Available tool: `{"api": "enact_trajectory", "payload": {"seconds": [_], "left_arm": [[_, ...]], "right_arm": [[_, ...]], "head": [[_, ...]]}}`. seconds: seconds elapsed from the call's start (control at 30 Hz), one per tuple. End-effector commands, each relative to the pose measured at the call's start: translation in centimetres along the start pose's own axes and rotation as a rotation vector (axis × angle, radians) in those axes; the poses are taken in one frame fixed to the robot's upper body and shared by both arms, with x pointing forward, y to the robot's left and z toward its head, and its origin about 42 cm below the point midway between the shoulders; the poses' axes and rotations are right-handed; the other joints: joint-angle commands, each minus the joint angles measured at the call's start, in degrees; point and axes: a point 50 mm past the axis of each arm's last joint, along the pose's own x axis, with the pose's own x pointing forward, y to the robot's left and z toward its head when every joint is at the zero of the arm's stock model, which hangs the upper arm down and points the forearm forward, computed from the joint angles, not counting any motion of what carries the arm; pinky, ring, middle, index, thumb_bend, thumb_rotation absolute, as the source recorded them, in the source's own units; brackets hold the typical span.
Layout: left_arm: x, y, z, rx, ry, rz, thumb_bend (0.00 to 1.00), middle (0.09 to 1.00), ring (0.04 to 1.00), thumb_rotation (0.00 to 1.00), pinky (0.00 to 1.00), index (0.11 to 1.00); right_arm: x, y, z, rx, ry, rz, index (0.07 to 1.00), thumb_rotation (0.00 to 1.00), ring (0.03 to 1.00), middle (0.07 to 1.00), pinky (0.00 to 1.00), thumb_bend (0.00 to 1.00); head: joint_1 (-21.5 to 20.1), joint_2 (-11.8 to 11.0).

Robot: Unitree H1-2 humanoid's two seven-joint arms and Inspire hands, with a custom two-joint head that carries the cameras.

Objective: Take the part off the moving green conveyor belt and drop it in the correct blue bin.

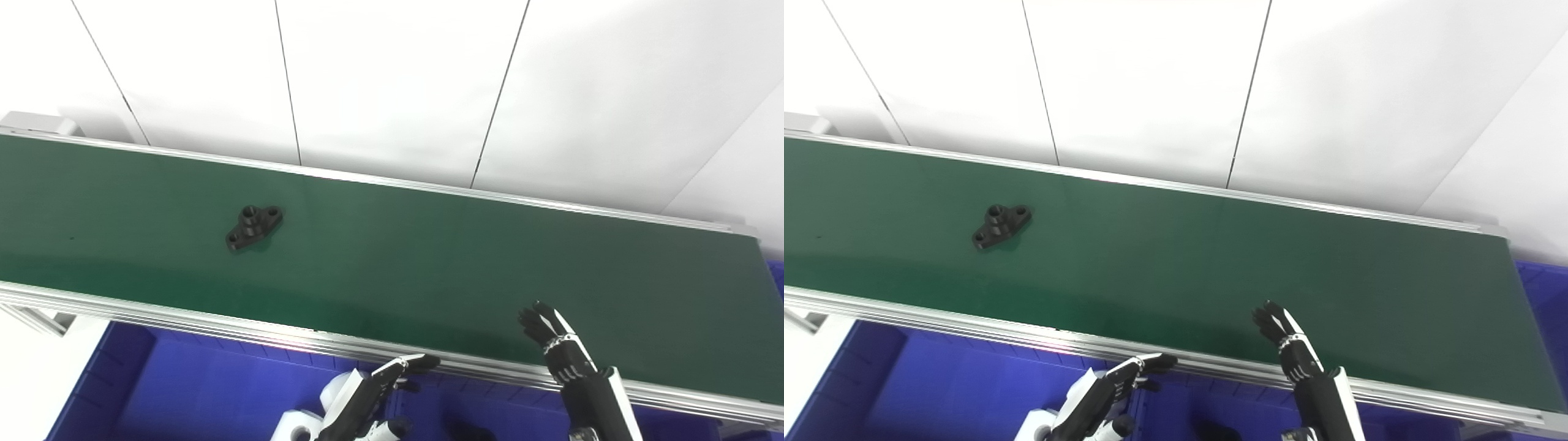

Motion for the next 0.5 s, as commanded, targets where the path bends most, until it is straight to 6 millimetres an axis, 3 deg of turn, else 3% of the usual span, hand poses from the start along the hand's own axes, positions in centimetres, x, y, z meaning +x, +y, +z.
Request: {"api": "enact_trajectory", "payload": {"seconds": [0.0,0.07,0.2,0.47], "left_arm": [[1.2,-1.1,1.3,-0.024,-0.064,0.009,0.88,0.827,0.831,0.99,0.72,0.785],[1.3,-1.1,1.2,-0.024,-0.064,0.008,0.89,0.827,0.832,0.99,0.72,0.785],[1.5,-1.1,1.1,-0.026,-0.067,0.007,0.89,0.827,0.833,0.99,0.72,0.787],[1.5,-1.2,1.1,-0.027,-0.067,0.007,0.90,0.828,0.834,0.99,0.72,0.789]], "right_arm": [[1.7,-0.6,1.6,-0.038,-0.101,0.013,0.946,0.88,0.885,0.893,0.90,1.00],[2.4,-1.2,1.8,-0.058,-0.117,0.023,0.947,0.88,0.887,0.894,0.90,1.00],[3.9,-2.5,1.8,-0.083,-0.144,0.043,0.939,0.84,0.945,0.918,0.99,1.00],[9.0,-5.1,2.8,-0.165,-0.226,0.095,0.955,0.83,0.983,0.952,1.00,0.96]], "head": [[-0.16,0.04],[-0.23,-0.01],[-0.16,-0.18],[-0.16,-0.28]]}}
